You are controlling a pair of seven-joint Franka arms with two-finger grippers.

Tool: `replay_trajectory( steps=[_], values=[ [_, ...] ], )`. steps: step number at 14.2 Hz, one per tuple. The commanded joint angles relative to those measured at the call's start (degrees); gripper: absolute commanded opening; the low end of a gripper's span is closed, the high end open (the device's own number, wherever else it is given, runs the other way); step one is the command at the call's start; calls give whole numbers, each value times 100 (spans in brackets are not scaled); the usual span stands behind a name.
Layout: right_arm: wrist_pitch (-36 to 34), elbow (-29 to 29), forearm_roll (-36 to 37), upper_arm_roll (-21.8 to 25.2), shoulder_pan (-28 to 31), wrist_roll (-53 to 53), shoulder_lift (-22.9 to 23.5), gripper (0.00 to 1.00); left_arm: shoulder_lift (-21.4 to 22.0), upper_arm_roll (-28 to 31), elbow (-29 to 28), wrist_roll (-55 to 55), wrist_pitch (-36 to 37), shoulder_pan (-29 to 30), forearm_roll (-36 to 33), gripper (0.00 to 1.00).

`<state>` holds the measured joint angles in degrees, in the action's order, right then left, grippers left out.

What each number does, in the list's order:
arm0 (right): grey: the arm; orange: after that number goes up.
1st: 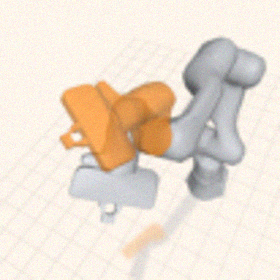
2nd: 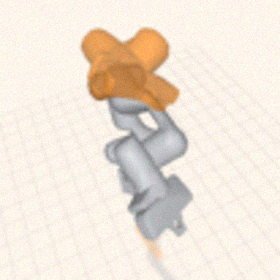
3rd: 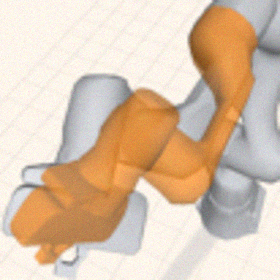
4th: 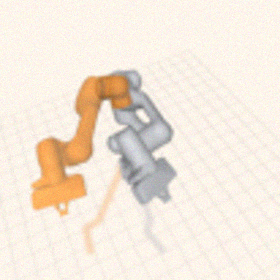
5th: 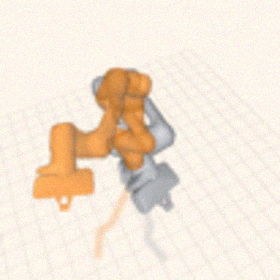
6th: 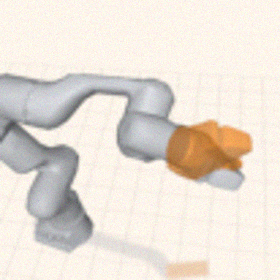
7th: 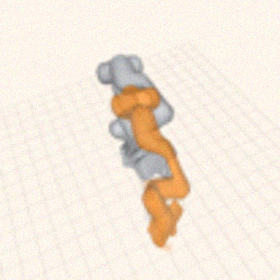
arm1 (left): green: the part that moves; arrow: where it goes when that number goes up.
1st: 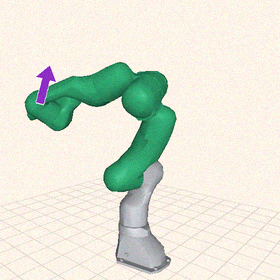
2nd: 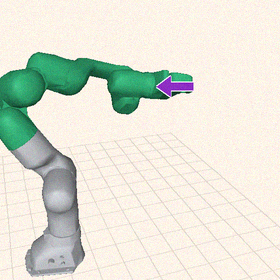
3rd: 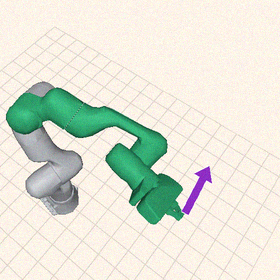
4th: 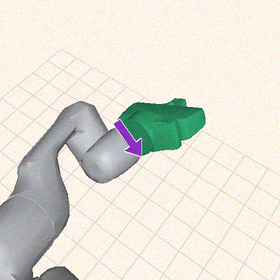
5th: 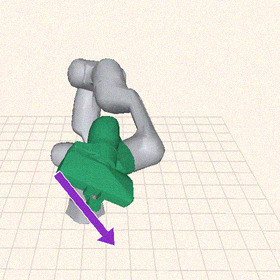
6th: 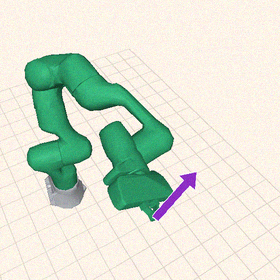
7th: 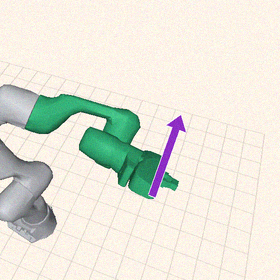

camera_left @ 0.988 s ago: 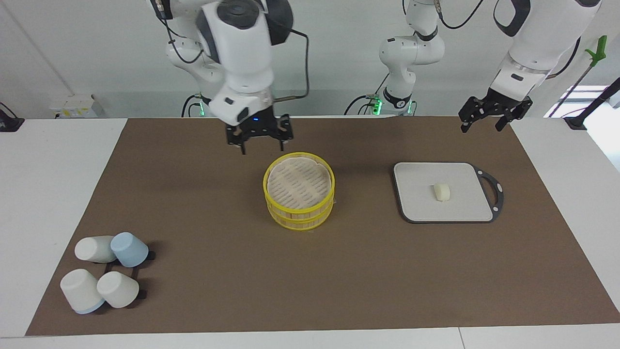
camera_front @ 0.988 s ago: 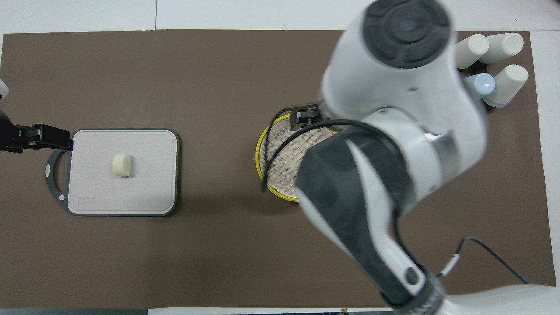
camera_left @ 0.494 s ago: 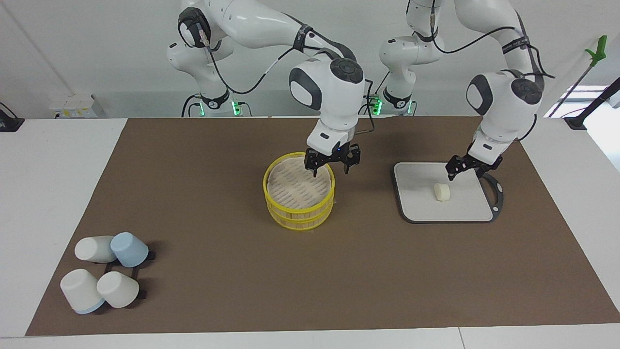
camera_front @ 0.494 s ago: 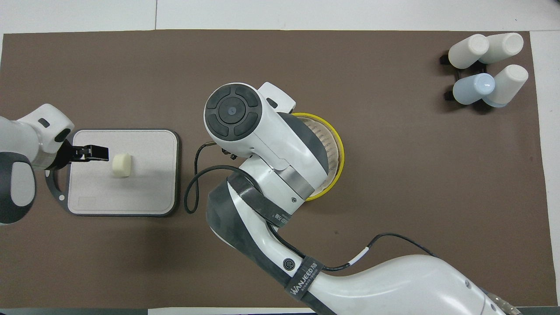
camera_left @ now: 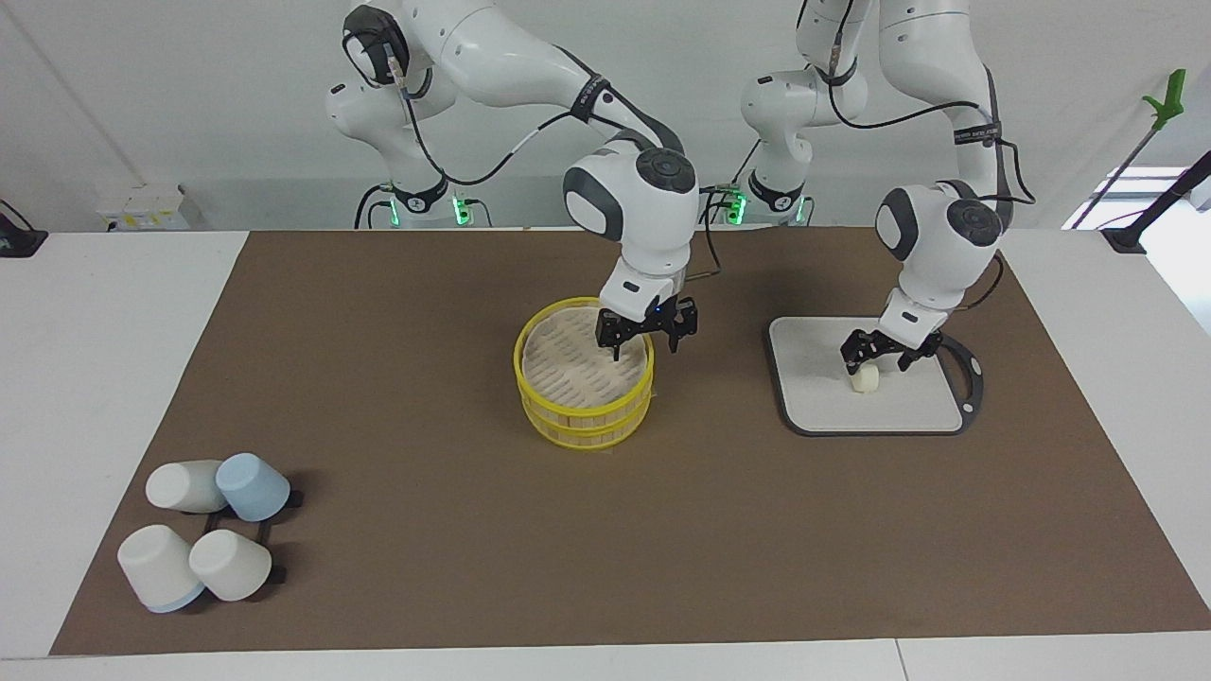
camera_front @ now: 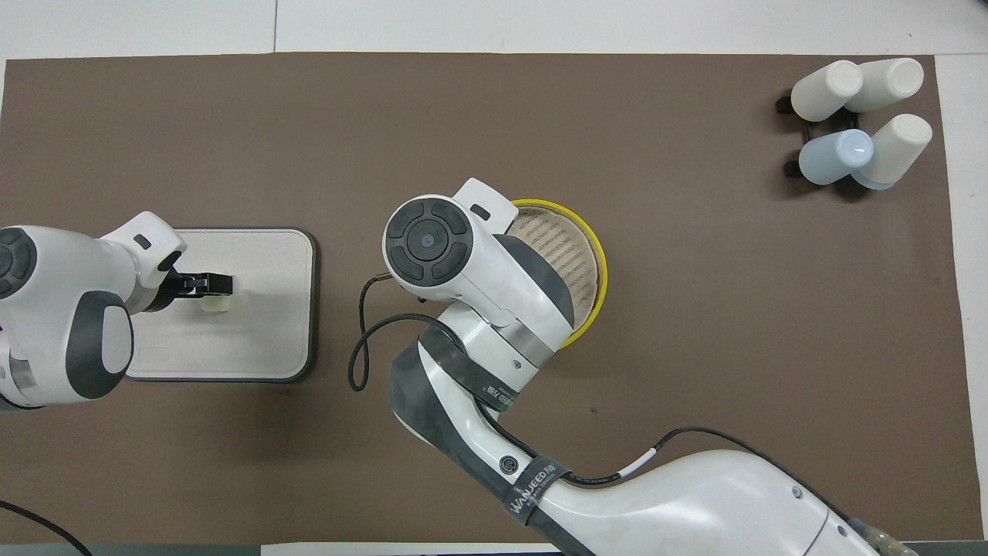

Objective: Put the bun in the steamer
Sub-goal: 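Close the left gripper around the white bun on the cutting board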

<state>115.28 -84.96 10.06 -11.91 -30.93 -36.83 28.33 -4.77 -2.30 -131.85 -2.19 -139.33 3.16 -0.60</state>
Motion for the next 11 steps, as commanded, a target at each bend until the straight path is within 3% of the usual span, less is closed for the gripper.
replay_trajectory(
  steps=[1,2,4,5,7,9,11],
  values=[
    [170,-337,22,-22,16,-219,-223,97,-50,63,-131,95,-279,-175,-54,100],
    [170,-363,-4,-22,16,-280,-223,93,-76,63,-140,243,-358,-271,-54,96],
    [179,-433,-4,-31,16,-272,-249,75,-138,63,-122,324,-376,-316,-54,57],
    [197,-459,-13,-31,16,-263,-258,68,-138,63,-122,315,-350,-316,-54,44],
    [476,-704,-13,-31,16,-281,-337,63,-129,63,-113,254,-341,-299,-54,25],
    [636,-864,-13,-40,16,-290,-390,58,-129,63,-87,254,-297,-290,-54,15],
    [619,-864,-13,-40,16,-299,-390,51,-147,72,44,254,-122,-290,-54,14]
  ],
)
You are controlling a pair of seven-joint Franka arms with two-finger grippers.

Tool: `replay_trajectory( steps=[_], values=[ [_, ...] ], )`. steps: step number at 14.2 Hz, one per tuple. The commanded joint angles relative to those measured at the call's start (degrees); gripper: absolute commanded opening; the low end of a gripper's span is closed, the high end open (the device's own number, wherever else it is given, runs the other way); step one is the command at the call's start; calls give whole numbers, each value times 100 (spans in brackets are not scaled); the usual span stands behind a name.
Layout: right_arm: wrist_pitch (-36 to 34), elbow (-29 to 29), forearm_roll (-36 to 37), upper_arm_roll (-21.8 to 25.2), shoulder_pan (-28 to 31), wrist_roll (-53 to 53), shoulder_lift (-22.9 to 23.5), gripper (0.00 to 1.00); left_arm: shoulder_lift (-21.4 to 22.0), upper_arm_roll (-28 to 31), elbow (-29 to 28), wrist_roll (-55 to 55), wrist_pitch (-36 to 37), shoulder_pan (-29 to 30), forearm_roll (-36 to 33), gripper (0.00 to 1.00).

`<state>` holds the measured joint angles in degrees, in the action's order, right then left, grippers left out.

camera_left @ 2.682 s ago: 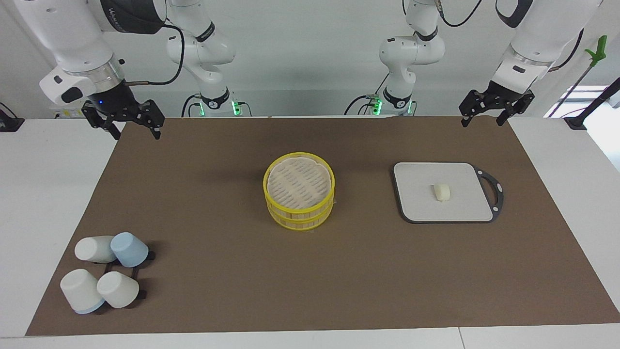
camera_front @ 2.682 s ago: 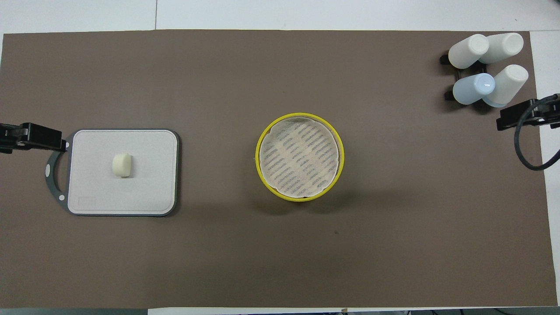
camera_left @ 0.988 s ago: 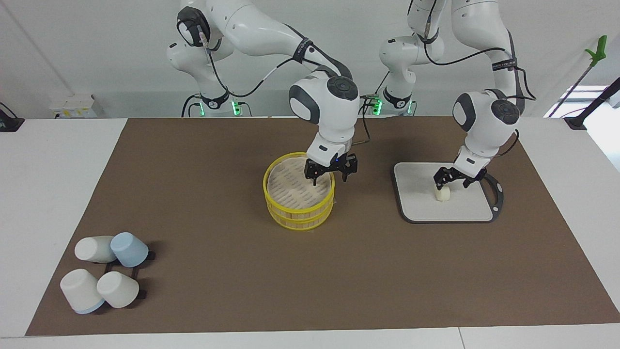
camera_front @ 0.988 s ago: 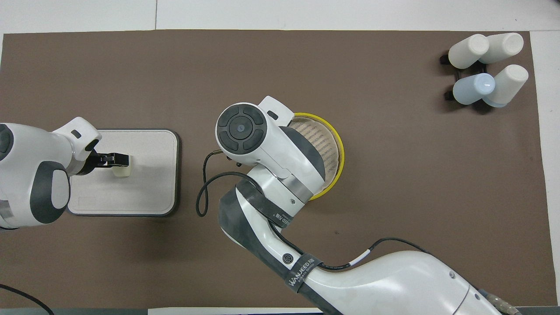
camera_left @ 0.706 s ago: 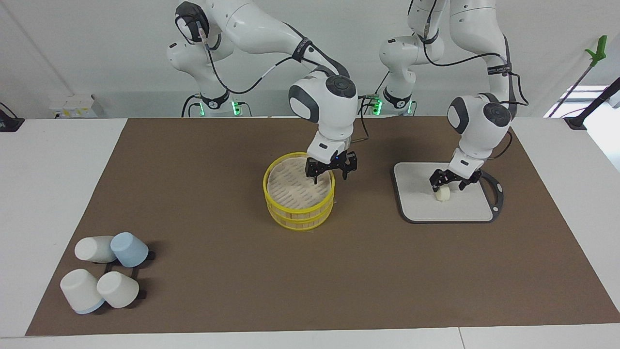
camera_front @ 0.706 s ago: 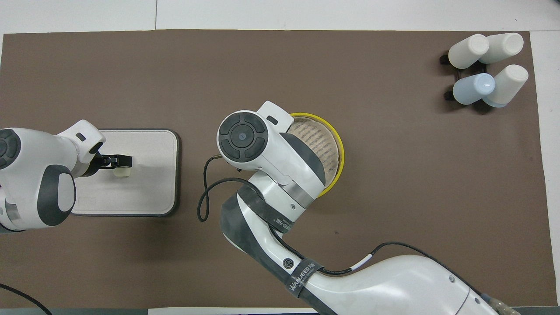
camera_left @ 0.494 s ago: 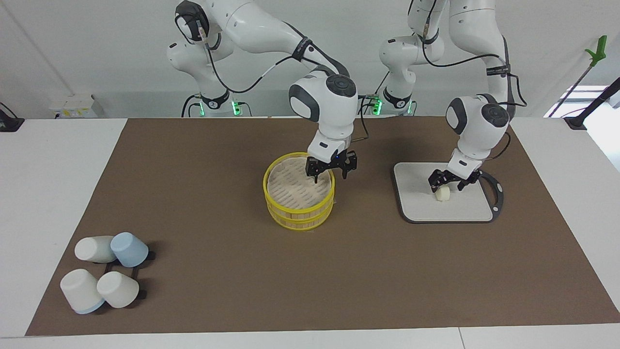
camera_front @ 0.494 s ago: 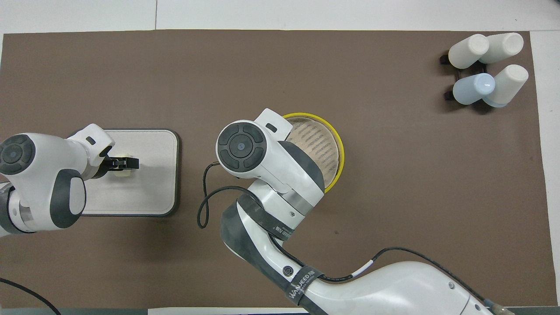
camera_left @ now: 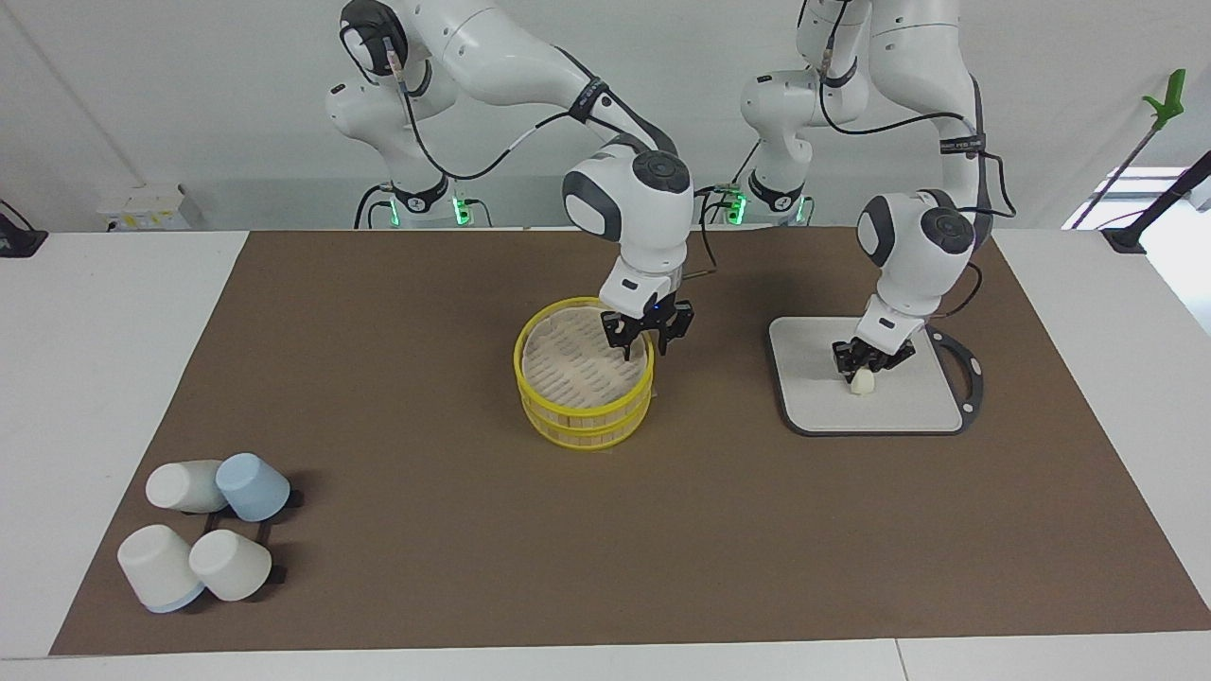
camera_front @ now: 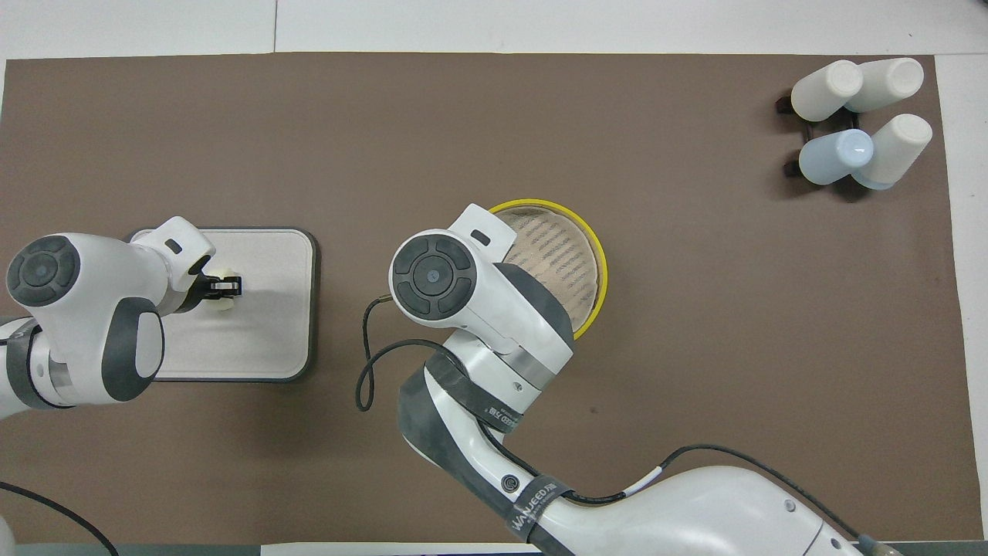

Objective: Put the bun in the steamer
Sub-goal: 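Lift the bun with the left gripper while the right arm moves aside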

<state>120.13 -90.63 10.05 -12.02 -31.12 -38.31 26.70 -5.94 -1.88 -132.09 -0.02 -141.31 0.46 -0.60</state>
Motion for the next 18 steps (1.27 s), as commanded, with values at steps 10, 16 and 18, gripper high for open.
replay_trajectory(
  steps=[10,16,18],
  values=[
    [-224,-1,-214,-28,35,-80,-209,0,-39,-31,2221,746,2747,-325,51,22],
    [-2053,995,-573,-20,1113,1935,-646,0,-320,-23,3487,3003,3681,-1616,165,22],
    [-2476,986,-583,-11,1659,2974,-788,0,-320,-23,3489,3900,3480,-2178,201,22]
  ],
)
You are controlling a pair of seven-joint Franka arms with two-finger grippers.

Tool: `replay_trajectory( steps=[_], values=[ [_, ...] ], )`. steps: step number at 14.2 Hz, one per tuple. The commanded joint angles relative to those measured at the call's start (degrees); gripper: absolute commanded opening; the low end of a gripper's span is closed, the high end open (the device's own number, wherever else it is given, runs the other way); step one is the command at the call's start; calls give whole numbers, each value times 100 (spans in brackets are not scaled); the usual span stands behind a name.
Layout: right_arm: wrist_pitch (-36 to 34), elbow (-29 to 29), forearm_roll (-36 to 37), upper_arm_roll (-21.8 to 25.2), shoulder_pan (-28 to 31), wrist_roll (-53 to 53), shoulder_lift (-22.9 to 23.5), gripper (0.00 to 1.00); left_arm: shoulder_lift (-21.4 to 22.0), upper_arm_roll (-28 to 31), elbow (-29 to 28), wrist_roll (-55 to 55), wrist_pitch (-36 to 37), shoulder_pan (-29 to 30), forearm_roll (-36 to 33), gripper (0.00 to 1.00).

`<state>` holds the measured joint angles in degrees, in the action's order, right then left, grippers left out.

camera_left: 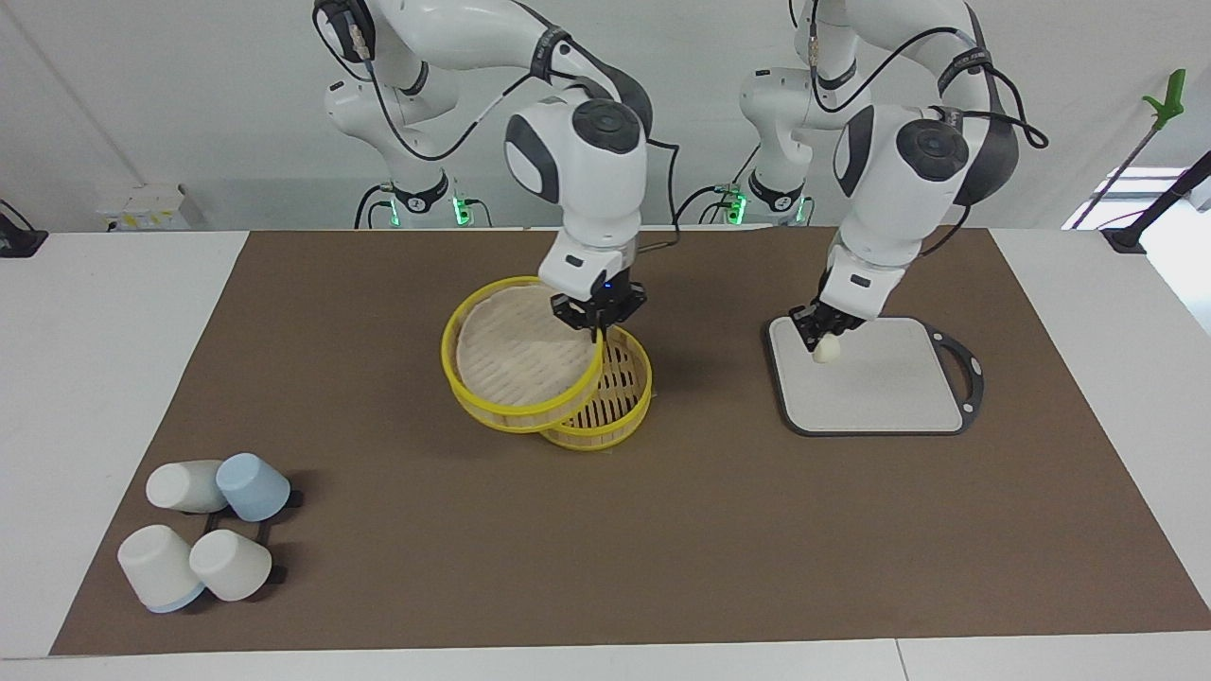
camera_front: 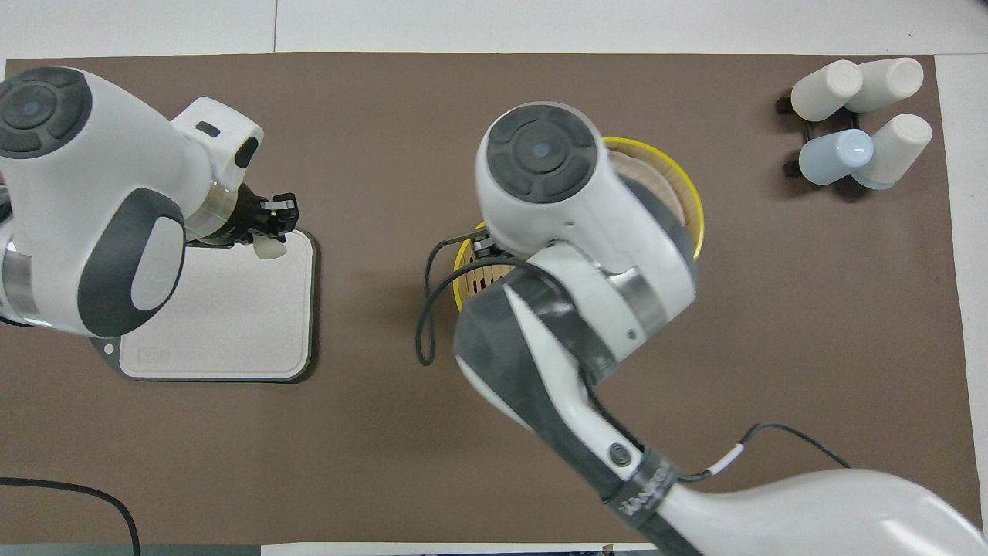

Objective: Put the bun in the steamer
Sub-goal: 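Lift the bun with the left gripper while the right arm moves aside, then lower the bun into the bamboo steamer and open the left gripper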

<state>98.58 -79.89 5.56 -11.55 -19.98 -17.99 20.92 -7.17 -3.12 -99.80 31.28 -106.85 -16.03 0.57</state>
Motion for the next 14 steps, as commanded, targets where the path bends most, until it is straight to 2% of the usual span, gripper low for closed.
replay_trajectory(
  steps=[1,3,5,7,8,11,13,14],
  values=[
    [-453,-131,-126,-57,800,1329,-263,0,-223,92,233,1261,-194,-820,84,22],
    [-524,-315,-126,-57,1275,2181,-342,0,-573,101,268,2202,-642,-1426,84,22],
    [-437,-508,-134,-57,1470,2475,-395,0,-689,92,120,2697,-1292,-1814,84,22],
    [-244,-746,-134,-57,1479,2484,-500,0,-1266,118,198,3267,-1801,-2358,23,22],
    [-139,-843,-134,-57,1488,2493,-536,0,-1478,127,154,3331,-2109,-2482,-21,22],
    [187,-1168,-143,-57,1514,2528,-650,0,-1577,101,-118,3279,-2542,-2519,-460,22],
    [197,-1221,-143,-57,1488,2519,-685,0,-1770,109,-215,3288,-2770,-2615,-505,23],
    [197,-1222,-143,-57,1488,2519,-685,0,-1770,110,-206,3288,-2754,-2624,-505,37]
  ],
)
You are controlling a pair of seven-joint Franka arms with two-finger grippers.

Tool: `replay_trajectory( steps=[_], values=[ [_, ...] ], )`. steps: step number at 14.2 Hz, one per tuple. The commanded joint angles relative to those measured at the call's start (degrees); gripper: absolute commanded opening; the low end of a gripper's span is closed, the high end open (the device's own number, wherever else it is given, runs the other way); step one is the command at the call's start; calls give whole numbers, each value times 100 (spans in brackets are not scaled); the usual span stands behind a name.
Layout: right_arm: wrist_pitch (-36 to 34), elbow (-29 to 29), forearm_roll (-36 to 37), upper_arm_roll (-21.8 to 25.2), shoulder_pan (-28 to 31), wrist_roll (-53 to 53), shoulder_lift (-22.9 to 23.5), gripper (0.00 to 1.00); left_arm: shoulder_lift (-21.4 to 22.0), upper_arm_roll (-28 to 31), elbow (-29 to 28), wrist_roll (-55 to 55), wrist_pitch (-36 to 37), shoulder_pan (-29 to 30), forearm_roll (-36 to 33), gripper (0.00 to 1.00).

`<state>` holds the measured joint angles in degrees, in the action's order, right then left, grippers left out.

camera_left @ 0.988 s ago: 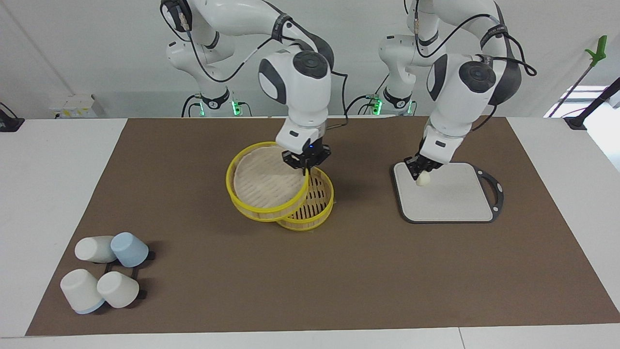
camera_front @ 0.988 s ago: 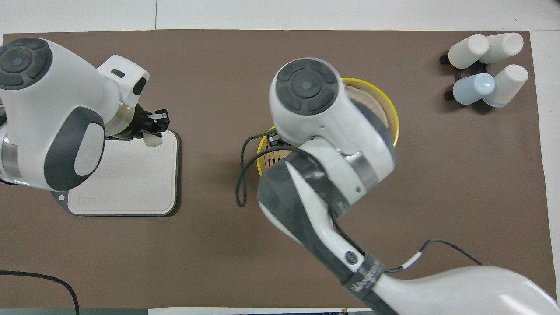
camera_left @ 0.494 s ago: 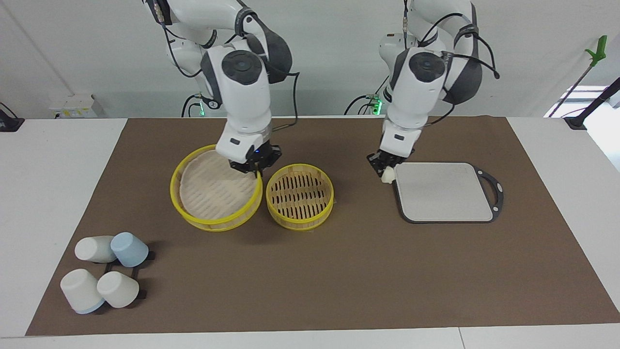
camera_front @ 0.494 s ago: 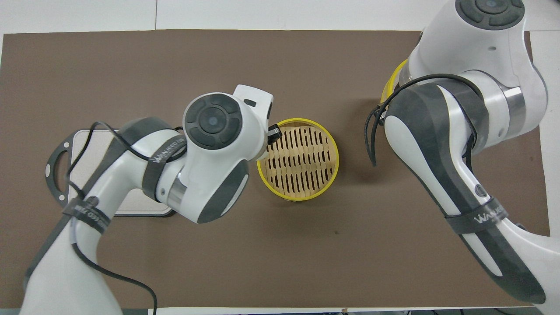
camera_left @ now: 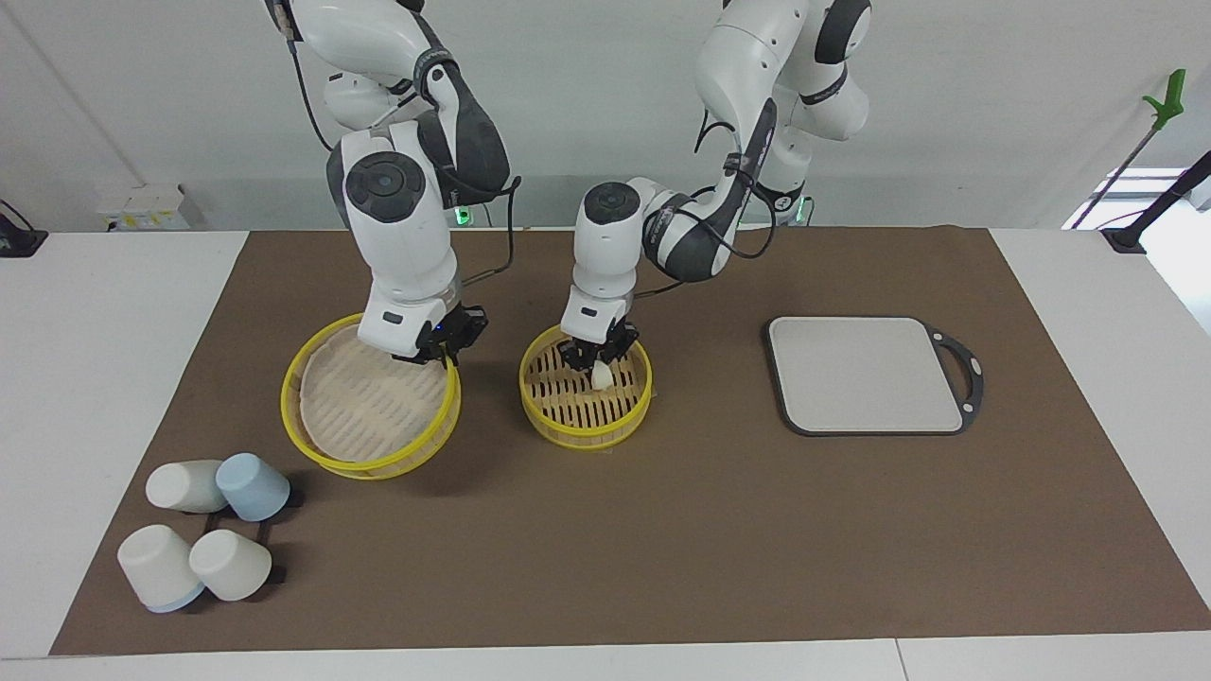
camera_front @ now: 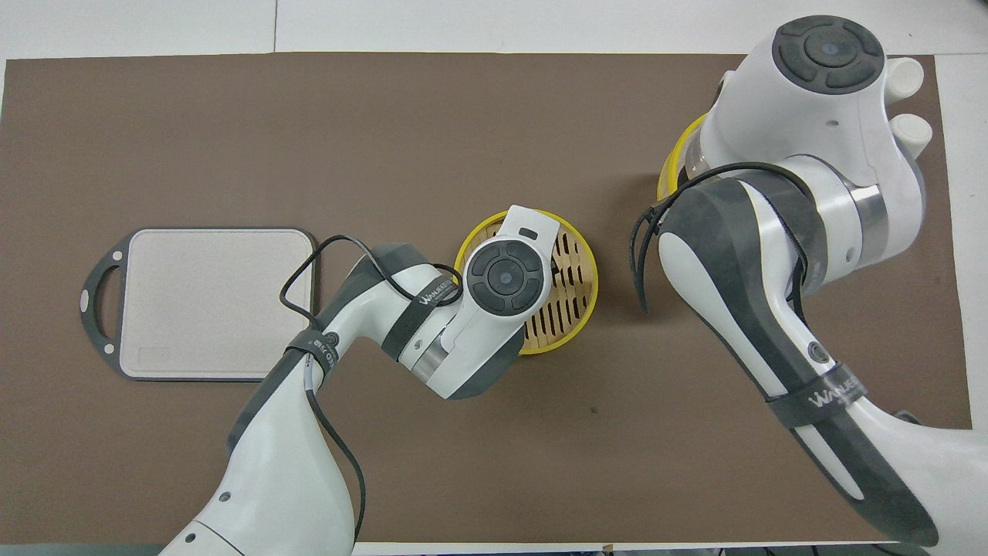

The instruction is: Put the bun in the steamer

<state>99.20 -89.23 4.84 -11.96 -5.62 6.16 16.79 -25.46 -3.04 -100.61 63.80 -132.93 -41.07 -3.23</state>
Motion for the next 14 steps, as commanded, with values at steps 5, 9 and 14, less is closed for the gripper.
replay_trajectory(
  steps=[5,9,14],
  values=[
    [134,-297,-71,-17,44,78,-272,0,460,93,-90,1,424,-25,-108,100],
    [405,-279,-254,-26,-78,-184,-264,0,1410,84,-91,-593,1670,720,41,100],
    [1320,-157,-581,-8,-1288,-1999,-19,0,2281,93,-81,-2420,2885,2187,94,100]
  ],
)
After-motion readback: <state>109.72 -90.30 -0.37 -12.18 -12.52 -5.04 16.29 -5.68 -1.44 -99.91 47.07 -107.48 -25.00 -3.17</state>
